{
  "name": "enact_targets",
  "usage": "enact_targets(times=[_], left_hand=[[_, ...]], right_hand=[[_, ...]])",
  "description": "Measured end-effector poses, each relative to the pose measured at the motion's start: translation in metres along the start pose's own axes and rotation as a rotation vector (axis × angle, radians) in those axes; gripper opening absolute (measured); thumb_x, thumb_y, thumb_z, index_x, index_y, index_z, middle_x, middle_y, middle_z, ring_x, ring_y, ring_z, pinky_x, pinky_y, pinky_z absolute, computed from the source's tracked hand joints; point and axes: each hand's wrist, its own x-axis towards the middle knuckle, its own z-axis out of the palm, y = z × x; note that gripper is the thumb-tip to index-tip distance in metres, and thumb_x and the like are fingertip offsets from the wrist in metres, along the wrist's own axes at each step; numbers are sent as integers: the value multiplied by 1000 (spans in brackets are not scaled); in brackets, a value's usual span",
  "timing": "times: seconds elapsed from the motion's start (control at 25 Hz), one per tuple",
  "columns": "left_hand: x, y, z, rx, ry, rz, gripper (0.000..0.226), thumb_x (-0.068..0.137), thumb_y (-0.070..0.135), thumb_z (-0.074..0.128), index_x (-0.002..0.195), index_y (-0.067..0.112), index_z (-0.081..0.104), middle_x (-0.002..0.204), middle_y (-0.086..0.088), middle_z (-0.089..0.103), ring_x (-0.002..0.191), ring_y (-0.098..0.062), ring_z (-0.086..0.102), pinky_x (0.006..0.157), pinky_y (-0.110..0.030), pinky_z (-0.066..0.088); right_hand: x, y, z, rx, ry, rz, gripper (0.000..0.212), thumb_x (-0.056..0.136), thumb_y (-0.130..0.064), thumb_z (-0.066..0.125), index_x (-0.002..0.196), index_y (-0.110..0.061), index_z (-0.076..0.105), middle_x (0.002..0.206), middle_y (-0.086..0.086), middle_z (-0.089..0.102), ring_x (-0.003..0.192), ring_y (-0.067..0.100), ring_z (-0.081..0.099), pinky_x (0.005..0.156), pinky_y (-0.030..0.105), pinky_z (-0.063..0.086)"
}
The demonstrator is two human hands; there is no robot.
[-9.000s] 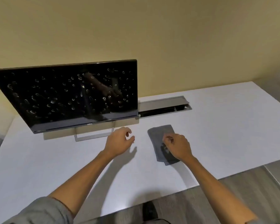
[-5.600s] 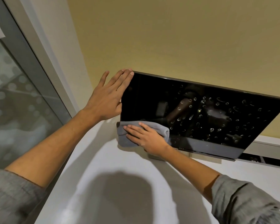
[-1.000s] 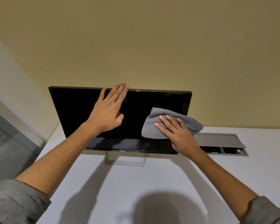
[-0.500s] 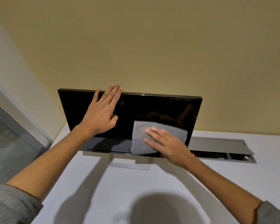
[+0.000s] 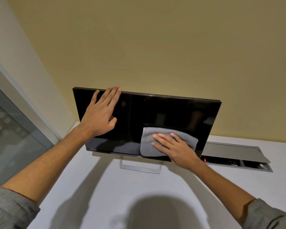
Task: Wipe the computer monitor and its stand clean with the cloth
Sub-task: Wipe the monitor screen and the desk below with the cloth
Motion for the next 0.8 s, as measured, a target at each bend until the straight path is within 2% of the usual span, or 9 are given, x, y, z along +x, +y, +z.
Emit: enact_targets(times=[0.08, 0.2, 0.24, 0.32, 0.36, 0.44, 0.52, 0.68, 0.8], left_hand=[[-3, -4, 1, 12, -4, 8, 96, 79, 29, 56, 157, 16, 2, 165, -3, 3, 152, -17, 2, 122, -49, 4], [-7, -12, -1, 18, -1, -4, 96, 78, 28, 56, 157, 15, 3, 165, -3, 4, 152, -17, 2, 122, -50, 6], [-9, -17, -1, 17, 2, -18, 97, 78, 27, 57, 157, 15, 3, 165, -3, 4, 152, -17, 1, 122, -50, 5], [-12, -25, -3, 17, 3, -30, 96, 78, 27, 55, 157, 15, 3, 165, -3, 3, 151, -17, 1, 121, -50, 5], [-14, -30, -3, 18, 0, -34, 95, 77, 28, 53, 157, 15, 3, 165, -3, 3, 151, -17, 1, 121, -50, 5], [-19, -40, -5, 12, 2, -47, 94, 75, 28, 49, 157, 13, 5, 165, -3, 5, 151, -19, 4, 121, -51, 7], [-21, -49, -5, 9, -3, -59, 95, 74, 28, 48, 157, 13, 6, 165, -4, 6, 151, -20, 6, 120, -52, 8], [-24, -64, -2, 23, -15, -70, 94, 75, 29, 46, 157, 13, 4, 165, -4, 4, 152, -20, 5, 121, -51, 6], [-29, -70, 2, 11, -14, -72, 93, 76, 29, 46, 157, 14, 3, 165, -4, 5, 152, -20, 5, 121, -51, 5]], right_hand=[[-14, -21, 17, 33, -78, -23, 94, 69, -2, 73, 151, -22, 30, 159, 0, 25, 145, 21, 28, 118, 36, -3], [-13, -36, 17, 62, -105, -84, 87, 66, -1, 75, 143, -21, 37, 155, 3, 35, 140, 23, 38, 120, 37, 0], [-4, -36, 8, 59, -63, -114, 77, 71, -1, 70, 140, -20, 40, 154, 5, 36, 139, 25, 39, 120, 40, 4], [25, -30, -19, 74, 64, -165, 56, 82, -1, 49, 136, -17, 47, 152, 10, 37, 139, 30, 38, 118, 45, 13], [43, -24, -36, 71, 133, -160, 55, 83, -2, 41, 135, -15, 50, 152, 13, 37, 139, 32, 37, 117, 46, 16], [83, -8, -74, 27, 244, -111, 59, 81, -2, 40, 137, -14, 51, 154, 15, 33, 143, 32, 30, 116, 48, 20], [116, 8, -100, -35, 286, -57, 59, 84, -9, 45, 143, -15, 46, 157, 15, 27, 146, 32, 22, 118, 50, 17], [131, 18, -89, -75, 169, 16, 69, 86, -37, 39, 153, -22, 27, 161, 16, 8, 149, 33, 7, 120, 48, 5], [114, -1, -57, -50, 179, 15, 66, 89, -35, 34, 153, -21, 25, 161, 14, 9, 149, 32, 7, 120, 45, 1]])
